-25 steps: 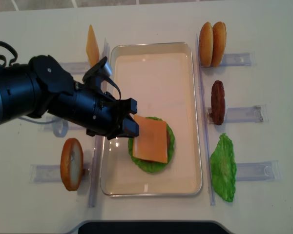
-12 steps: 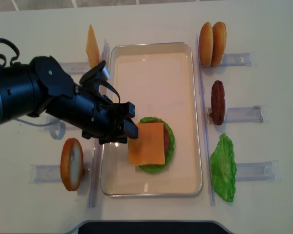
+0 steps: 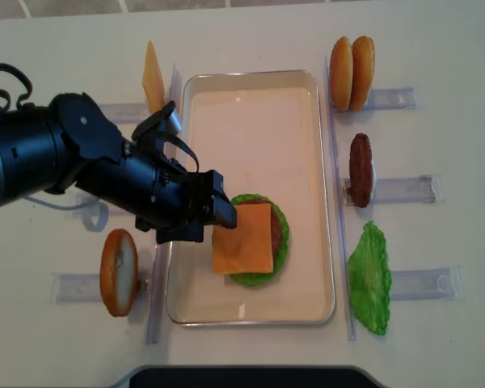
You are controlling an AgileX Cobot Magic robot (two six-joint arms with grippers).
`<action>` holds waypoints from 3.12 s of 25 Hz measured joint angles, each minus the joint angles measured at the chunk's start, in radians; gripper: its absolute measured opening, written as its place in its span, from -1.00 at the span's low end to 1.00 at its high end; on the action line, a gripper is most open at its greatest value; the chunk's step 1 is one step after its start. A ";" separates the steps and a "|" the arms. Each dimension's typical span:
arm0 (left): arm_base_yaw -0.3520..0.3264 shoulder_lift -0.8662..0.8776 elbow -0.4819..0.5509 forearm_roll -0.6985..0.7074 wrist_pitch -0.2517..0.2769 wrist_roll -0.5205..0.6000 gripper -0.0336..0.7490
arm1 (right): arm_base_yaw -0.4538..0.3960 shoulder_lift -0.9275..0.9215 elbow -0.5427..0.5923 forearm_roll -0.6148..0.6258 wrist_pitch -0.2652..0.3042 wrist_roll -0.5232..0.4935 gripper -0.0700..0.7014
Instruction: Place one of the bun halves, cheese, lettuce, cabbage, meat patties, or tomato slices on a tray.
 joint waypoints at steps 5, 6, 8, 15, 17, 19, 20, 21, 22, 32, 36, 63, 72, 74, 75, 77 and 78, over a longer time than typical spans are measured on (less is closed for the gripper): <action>0.000 -0.008 0.000 0.038 0.045 -0.022 0.51 | 0.000 0.000 0.000 0.000 0.000 0.000 0.62; 0.000 -0.019 0.000 0.049 0.046 -0.030 0.51 | 0.000 0.000 0.000 0.000 0.000 0.000 0.62; 0.000 -0.046 -0.006 0.100 0.053 -0.065 0.51 | 0.000 0.000 0.000 0.000 0.000 0.000 0.62; 0.000 -0.148 -0.102 0.346 0.111 -0.242 0.51 | 0.000 0.000 0.000 0.000 0.000 0.000 0.62; 0.000 -0.156 -0.148 0.422 0.129 -0.298 0.51 | 0.000 0.000 0.000 0.000 0.000 0.000 0.62; 0.000 -0.156 -0.187 0.487 0.145 -0.329 0.52 | 0.000 0.000 0.000 0.000 0.000 0.000 0.62; 0.000 -0.156 -0.206 0.508 0.150 -0.337 0.53 | 0.000 0.000 0.000 0.000 0.000 0.001 0.62; 0.000 -0.156 -0.224 0.531 0.154 -0.347 0.56 | 0.000 0.000 0.000 0.000 0.000 0.001 0.62; 0.000 -0.156 -0.238 0.553 0.159 -0.356 0.59 | 0.000 0.000 0.000 0.000 0.000 0.001 0.62; 0.002 -0.132 -0.338 0.751 0.283 -0.429 0.71 | 0.000 0.000 0.000 -0.002 0.000 0.001 0.62; 0.068 -0.119 -0.371 0.790 0.346 -0.435 0.71 | 0.000 0.000 0.000 -0.003 0.000 0.001 0.62; 0.583 -0.139 -0.401 0.887 0.458 -0.168 0.72 | 0.005 0.000 0.000 0.000 0.000 0.001 0.62; 0.583 -0.357 -0.401 0.868 0.466 -0.113 0.72 | 0.005 0.000 0.000 0.000 0.000 0.001 0.62; 0.583 -0.421 -0.396 0.850 0.466 -0.092 0.72 | 0.005 0.000 0.000 0.000 0.000 0.001 0.62; 0.583 -0.449 -0.389 0.841 0.465 -0.083 0.72 | 0.005 0.000 0.000 0.000 0.000 0.001 0.62; 0.583 -0.521 -0.364 0.820 0.458 -0.054 0.72 | 0.005 0.000 0.000 0.000 0.000 0.001 0.62; 0.583 -0.559 -0.350 0.814 0.451 -0.041 0.72 | 0.005 0.000 0.000 0.000 0.000 0.001 0.62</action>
